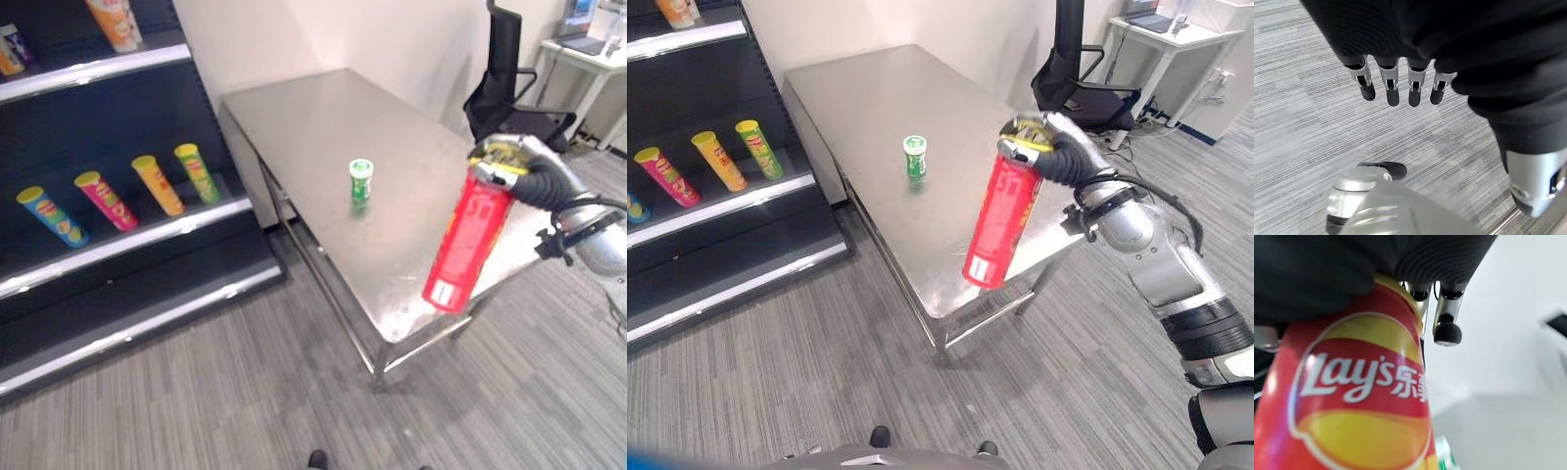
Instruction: Put the goods on the table back onto the shelves and tidy them up.
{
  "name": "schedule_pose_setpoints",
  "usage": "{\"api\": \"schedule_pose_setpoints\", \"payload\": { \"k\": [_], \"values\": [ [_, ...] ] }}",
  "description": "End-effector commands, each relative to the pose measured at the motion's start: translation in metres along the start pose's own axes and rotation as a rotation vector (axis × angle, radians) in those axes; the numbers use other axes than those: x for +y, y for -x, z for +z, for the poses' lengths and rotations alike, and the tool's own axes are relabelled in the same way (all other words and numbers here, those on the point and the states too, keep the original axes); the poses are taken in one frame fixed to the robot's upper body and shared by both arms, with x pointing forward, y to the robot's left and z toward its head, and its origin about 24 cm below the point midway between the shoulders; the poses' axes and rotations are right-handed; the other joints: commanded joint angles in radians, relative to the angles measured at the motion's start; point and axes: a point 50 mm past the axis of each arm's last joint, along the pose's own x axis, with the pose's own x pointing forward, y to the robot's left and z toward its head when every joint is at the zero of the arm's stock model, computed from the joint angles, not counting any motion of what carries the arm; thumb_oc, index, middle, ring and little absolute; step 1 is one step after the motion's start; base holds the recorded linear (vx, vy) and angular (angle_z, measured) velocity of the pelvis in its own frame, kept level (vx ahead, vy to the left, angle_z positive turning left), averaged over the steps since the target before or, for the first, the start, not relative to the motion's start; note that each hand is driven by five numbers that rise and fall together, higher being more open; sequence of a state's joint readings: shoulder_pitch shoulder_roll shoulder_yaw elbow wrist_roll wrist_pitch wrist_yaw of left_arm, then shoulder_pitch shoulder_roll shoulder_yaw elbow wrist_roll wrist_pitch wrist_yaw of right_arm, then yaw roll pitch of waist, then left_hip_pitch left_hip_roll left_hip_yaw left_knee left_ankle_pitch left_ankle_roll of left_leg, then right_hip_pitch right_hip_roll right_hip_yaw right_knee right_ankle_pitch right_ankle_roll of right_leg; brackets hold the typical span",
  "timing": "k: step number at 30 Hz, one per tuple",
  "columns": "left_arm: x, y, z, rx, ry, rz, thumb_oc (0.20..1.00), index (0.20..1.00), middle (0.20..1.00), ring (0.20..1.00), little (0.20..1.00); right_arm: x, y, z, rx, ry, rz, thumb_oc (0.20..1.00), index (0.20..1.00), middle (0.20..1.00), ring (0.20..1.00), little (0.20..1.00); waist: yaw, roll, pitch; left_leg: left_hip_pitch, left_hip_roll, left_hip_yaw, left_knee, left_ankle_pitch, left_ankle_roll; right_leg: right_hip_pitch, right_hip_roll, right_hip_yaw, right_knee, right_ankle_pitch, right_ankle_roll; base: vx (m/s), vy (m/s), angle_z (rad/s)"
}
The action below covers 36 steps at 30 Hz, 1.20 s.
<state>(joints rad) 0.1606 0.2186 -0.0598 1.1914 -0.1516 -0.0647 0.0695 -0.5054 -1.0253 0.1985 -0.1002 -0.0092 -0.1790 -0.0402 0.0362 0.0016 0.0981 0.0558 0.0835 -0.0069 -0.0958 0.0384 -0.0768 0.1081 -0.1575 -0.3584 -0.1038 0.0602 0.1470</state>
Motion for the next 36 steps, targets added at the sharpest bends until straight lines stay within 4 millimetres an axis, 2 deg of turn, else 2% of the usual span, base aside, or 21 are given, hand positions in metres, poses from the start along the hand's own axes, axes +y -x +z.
{"api": "schedule_pose_setpoints", "payload": {
  "k": [1,4,14,15,19,21,22,23,24,25,26,27,28,29,30,31,32,33,34,35,36],
  "values": [
    [0.017,-0.004,0.016,-0.024,-0.034,0.062,1.000,1.000,1.000,1.000,1.000,-0.028,-0.005,0.028,-0.150,0.184,-0.132,0.200,0.200,0.200,0.200,0.200,0.027,-0.050,-0.013,0.026,0.027,0.039,0.009,-0.069,-0.039,0.047,0.003,0.043,0.033,-0.111,0.008,0.00,-0.023,-0.04],
    [0.018,-0.004,0.017,-0.027,-0.031,0.071,1.000,1.000,1.000,1.000,1.000,-0.032,-0.005,0.036,-0.186,0.278,-0.153,0.200,0.200,0.200,0.200,0.200,0.027,-0.050,-0.016,0.030,0.031,0.040,0.009,-0.069,-0.040,0.049,0.008,0.046,0.032,-0.115,0.005,-0.01,-0.027,-0.08],
    [0.020,-0.003,0.021,-0.065,0.007,0.066,1.000,1.000,1.000,1.000,1.000,-0.032,-0.006,0.043,-0.221,0.289,-0.129,0.200,0.200,0.200,0.200,0.200,0.049,-0.052,0.006,-0.003,0.068,0.004,0.022,-0.034,-0.067,0.049,0.045,0.046,0.029,-0.144,-0.024,-0.05,-0.079,0.01],
    [0.023,-0.003,0.033,-0.115,0.047,0.075,1.000,1.000,1.000,1.000,1.000,-0.037,-0.008,0.045,-0.228,0.309,-0.139,0.200,0.200,0.200,0.200,0.200,0.068,-0.060,0.045,-0.066,0.068,-0.031,0.073,-0.010,-0.088,0.043,0.049,0.032,0.024,-0.147,-0.034,-0.20,-0.114,0.14],
    [0.021,-0.002,0.046,-0.176,0.143,0.071,1.000,1.000,1.000,1.000,1.000,-0.043,-0.003,0.042,-0.204,0.367,-0.151,0.200,0.200,0.200,0.200,0.200,0.079,-0.058,0.067,-0.139,0.066,-0.066,0.103,0.006,-0.093,0.032,0.050,-0.033,0.025,-0.152,-0.043,-0.17,-0.039,0.82],
    [0.019,-0.001,0.048,-0.193,0.162,0.059,1.000,1.000,1.000,1.000,1.000,-0.048,-0.001,0.038,-0.179,0.405,-0.166,0.200,0.200,0.200,0.200,0.200,0.070,-0.053,0.080,-0.134,0.156,0.008,0.099,0.033,-0.099,0.020,0.030,-0.073,0.044,-0.152,-0.042,-0.11,0.163,1.12],
    [0.019,-0.001,0.048,-0.194,0.161,0.059,1.000,1.000,1.000,1.000,1.000,-0.049,-0.001,0.038,-0.179,0.406,-0.166,0.200,0.200,0.200,0.200,0.200,0.069,-0.053,0.079,-0.136,0.154,0.007,0.098,0.036,-0.098,0.017,0.029,-0.074,0.045,-0.150,-0.042,-0.05,0.178,0.47],
    [0.019,-0.001,0.048,-0.195,0.166,0.059,1.000,1.000,1.000,1.000,1.000,-0.049,0.000,0.037,-0.173,0.408,-0.166,0.200,0.200,0.200,0.200,0.200,0.062,-0.050,0.083,-0.119,0.196,0.031,0.089,0.051,-0.102,0.011,0.013,-0.086,0.056,-0.147,-0.036,-0.06,0.368,0.45],
    [0.020,-0.001,0.047,-0.194,0.175,0.066,1.000,1.000,1.000,1.000,1.000,-0.051,0.003,0.035,-0.161,0.422,-0.168,0.200,0.200,0.200,0.200,0.200,0.047,-0.040,0.085,-0.092,0.289,0.059,0.082,0.107,-0.126,0.005,-0.026,-0.104,0.083,-0.145,-0.020,-0.05,0.361,0.36],
    [0.020,-0.001,0.047,-0.194,0.175,0.066,1.000,1.000,1.000,1.000,1.000,-0.051,0.003,0.035,-0.160,0.423,-0.169,0.200,0.200,0.200,0.200,0.200,0.047,-0.039,0.085,-0.091,0.291,0.059,0.080,0.109,-0.127,0.005,-0.025,-0.104,0.085,-0.146,-0.021,-0.06,0.538,0.46],
    [0.022,-0.001,0.049,-0.200,0.176,0.074,1.000,1.000,1.000,1.000,1.000,-0.054,0.007,0.032,-0.140,0.443,-0.168,0.200,0.200,0.200,0.200,0.200,0.029,-0.022,0.074,-0.076,0.358,0.079,0.072,0.198,-0.157,-0.009,-0.065,-0.128,0.109,-0.136,0.001,-0.03,0.462,0.46],
    [0.023,-0.001,0.050,-0.206,0.171,0.074,1.000,1.000,1.000,1.000,1.000,-0.056,0.009,0.030,-0.129,0.459,-0.165,0.200,0.200,0.200,0.200,0.200,0.020,-0.014,0.067,-0.062,0.377,0.094,0.070,0.214,-0.171,-0.013,-0.089,-0.137,0.114,-0.124,0.016,-0.03,0.465,0.55],
    [0.023,-0.001,0.050,-0.206,0.170,0.074,1.000,1.000,1.000,1.000,1.000,-0.057,0.010,0.030,-0.127,0.459,-0.165,0.200,0.200,0.200,0.200,0.200,0.021,-0.014,0.067,-0.061,0.376,0.095,0.068,0.216,-0.171,-0.013,-0.089,-0.137,0.114,-0.125,0.017,0.02,0.493,0.52],
    [0.024,-0.001,0.048,-0.205,0.156,0.070,1.000,1.000,1.000,1.000,1.000,-0.061,0.015,0.028,-0.098,0.491,-0.163,0.200,0.200,0.200,0.200,0.200,0.009,-0.002,0.047,-0.052,0.365,0.099,0.082,0.185,-0.180,-0.013,-0.134,-0.147,0.122,-0.092,0.047,0.03,0.312,0.55],
    [0.024,-0.001,0.049,-0.206,0.154,0.070,1.000,1.000,1.000,1.000,1.000,-0.061,0.017,0.028,-0.096,0.491,-0.163,0.200,0.200,0.200,0.200,0.200,0.010,-0.004,0.046,-0.055,0.364,0.096,0.084,0.184,-0.179,-0.012,-0.135,-0.149,0.122,-0.091,0.047,0.05,0.466,0.49],
    [0.025,-0.001,0.049,-0.203,0.136,0.069,1.000,1.000,1.000,1.000,1.000,-0.062,0.021,0.026,-0.080,0.503,-0.161,0.200,0.200,0.200,0.200,0.200,0.003,0.000,0.034,-0.057,0.351,0.124,0.089,0.136,-0.174,-0.009,-0.164,-0.161,0.121,-0.075,0.063,0.09,0.542,0.63],
    [0.027,-0.001,0.050,-0.199,0.087,0.062,1.000,1.000,1.000,1.000,1.000,-0.064,0.030,0.020,-0.034,0.511,-0.181,0.200,0.200,0.200,0.200,0.200,-0.007,-0.004,0.018,-0.072,0.304,0.168,0.125,0.014,-0.145,0.003,-0.238,-0.178,0.131,-0.023,0.092,0.09,0.548,0.63],
    [0.027,-0.001,0.050,-0.200,0.083,0.062,1.000,1.000,1.000,1.000,1.000,-0.064,0.031,0.020,-0.031,0.512,-0.182,0.200,0.200,0.200,0.200,0.200,-0.004,-0.009,0.018,-0.075,0.299,0.168,0.130,0.010,-0.143,0.003,-0.244,-0.178,0.131,-0.021,0.094,0.09,0.536,0.77],
    [0.030,-0.001,0.050,-0.198,0.063,0.063,1.000,1.000,1.000,1.000,1.000,-0.061,0.034,0.017,-0.011,0.508,-0.179,0.200,0.200,0.200,0.200,0.200,-0.005,-0.014,0.020,-0.073,0.263,0.167,0.144,-0.035,-0.124,-0.005,-0.287,-0.175,0.159,0.028,0.101,-0.01,0.493,0.64],
    [0.040,-0.001,0.058,-0.217,0.030,0.087,1.000,1.000,1.000,1.000,1.000,-0.059,0.036,0.012,0.017,0.517,-0.189,0.200,0.200,0.200,0.200,0.200,0.007,-0.043,0.033,-0.085,0.189,0.160,0.180,-0.087,-0.085,-0.040,-0.384,-0.157,0.208,0.201,0.115,0.04,0.479,0.38],
    [0.041,-0.001,0.057,-0.216,0.030,0.089,1.000,1.000,1.000,1.000,1.000,-0.058,0.036,0.012,0.016,0.515,-0.189,0.200,0.200,0.200,0.200,0.200,0.008,-0.042,0.030,-0.078,0.193,0.156,0.180,-0.102,-0.089,-0.039,-0.379,-0.142,0.211,0.190,0.115,0.01,0.664,0.17]
  ]
}}
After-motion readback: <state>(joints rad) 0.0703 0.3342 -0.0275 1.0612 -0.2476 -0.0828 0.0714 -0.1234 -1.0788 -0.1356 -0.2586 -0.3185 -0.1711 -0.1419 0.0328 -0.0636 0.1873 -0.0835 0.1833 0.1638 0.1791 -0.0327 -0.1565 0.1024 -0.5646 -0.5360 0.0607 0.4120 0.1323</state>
